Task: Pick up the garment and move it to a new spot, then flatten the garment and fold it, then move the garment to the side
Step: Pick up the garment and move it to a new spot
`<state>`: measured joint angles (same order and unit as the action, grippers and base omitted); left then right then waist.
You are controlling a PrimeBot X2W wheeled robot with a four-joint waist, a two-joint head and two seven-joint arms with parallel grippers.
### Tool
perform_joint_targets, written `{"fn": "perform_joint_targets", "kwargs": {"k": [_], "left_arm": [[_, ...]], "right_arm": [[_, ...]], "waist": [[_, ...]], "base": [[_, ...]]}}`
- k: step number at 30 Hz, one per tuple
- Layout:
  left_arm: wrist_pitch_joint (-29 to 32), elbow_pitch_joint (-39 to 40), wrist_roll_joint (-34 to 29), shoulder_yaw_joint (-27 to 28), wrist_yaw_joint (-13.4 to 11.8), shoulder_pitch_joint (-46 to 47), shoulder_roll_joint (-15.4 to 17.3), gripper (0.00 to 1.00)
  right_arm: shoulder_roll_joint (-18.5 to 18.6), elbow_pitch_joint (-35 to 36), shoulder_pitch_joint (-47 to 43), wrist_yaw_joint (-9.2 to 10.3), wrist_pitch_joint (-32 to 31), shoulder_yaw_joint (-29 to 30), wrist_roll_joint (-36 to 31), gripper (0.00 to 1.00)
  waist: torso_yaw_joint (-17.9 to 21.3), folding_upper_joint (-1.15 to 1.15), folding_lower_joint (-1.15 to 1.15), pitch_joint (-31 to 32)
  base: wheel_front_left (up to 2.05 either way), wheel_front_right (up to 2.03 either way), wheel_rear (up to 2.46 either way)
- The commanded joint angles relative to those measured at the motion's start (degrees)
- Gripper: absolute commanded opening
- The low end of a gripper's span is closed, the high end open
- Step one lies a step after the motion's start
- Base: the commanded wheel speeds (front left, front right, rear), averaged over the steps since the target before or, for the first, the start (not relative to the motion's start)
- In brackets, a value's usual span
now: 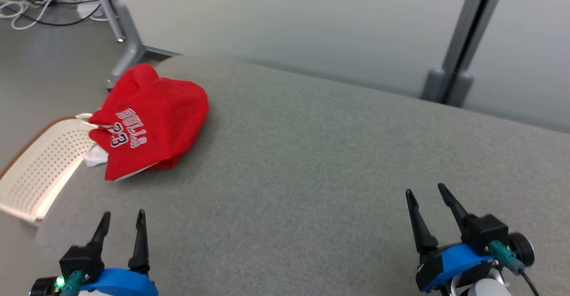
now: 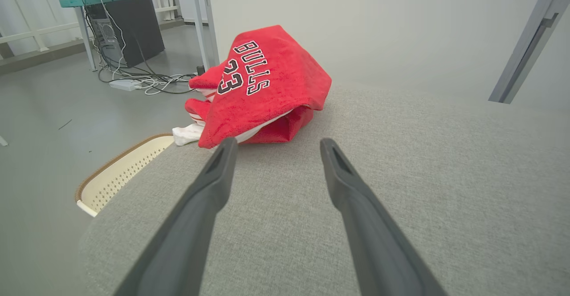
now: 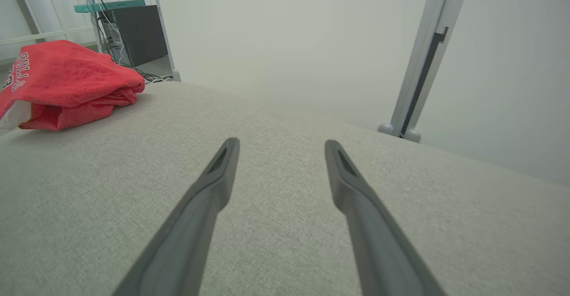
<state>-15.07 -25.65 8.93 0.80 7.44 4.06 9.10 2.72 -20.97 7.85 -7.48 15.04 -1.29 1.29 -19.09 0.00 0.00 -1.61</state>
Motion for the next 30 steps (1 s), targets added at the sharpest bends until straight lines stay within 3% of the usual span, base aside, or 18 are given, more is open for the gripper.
{"fn": "perform_joint_targets", "kwargs": {"k": [1, 8, 11, 19, 24, 30], "left_arm": [[-0.1, -0.2, 0.0, 0.5, 0.1, 0.9, 0.2, 1.0], [-0.1, -1.1, -0.2, 1.0, 0.1, 1.2, 0.0, 1.0], [-0.1, -0.9, 0.2, 2.3, 0.1, 0.8, -0.1, 1.0], [-0.1, -0.9, 0.7, 4.2, 0.1, 0.3, -0.9, 1.0], [-0.1, -2.2, 1.8, 2.6, 0.1, 2.9, -0.2, 1.0], [-0.1, -4.5, 7.0, 1.7, 0.1, 9.0, 2.0, 1.0]], "right_arm": [[0.3, -0.4, 1.1, -0.02, 0.2, -0.9, 0.2, 1.0], [0.3, -1.2, 1.8, -0.03, 0.2, -2.0, 0.2, 1.0], [0.4, -1.8, 3.0, -0.02, 0.2, -3.6, 0.1, 1.0], [0.3, -3.3, 4.9, -0.02, 0.2, -5.1, -0.4, 1.0], [0.3, -2.8, 4.4, -0.02, 0.2, -3.9, -1.2, 1.0], [0.3, -1.9, 5.8, -0.02, 0.2, -4.4, -3.0, 1.0]], "waist": [[-4.3, 0.0, 0.0, -2.1], [-11.1, 0.0, 0.0, -2.4], [-11.8, 0.0, 0.0, -3.3], [-12.1, 0.0, 0.0, -4.1], [-11.8, 0.0, 0.0, -5.0], [-8.1, 0.0, 0.0, -9.1]], "base": [[0.0, 0.0, 0.0], [0.0, 0.0, 0.0], [0.0, 0.0, 0.0], [0.0, 0.0, 0.0], [0.0, 0.0, 0.0], [0.0, 0.0, 0.0]]}}
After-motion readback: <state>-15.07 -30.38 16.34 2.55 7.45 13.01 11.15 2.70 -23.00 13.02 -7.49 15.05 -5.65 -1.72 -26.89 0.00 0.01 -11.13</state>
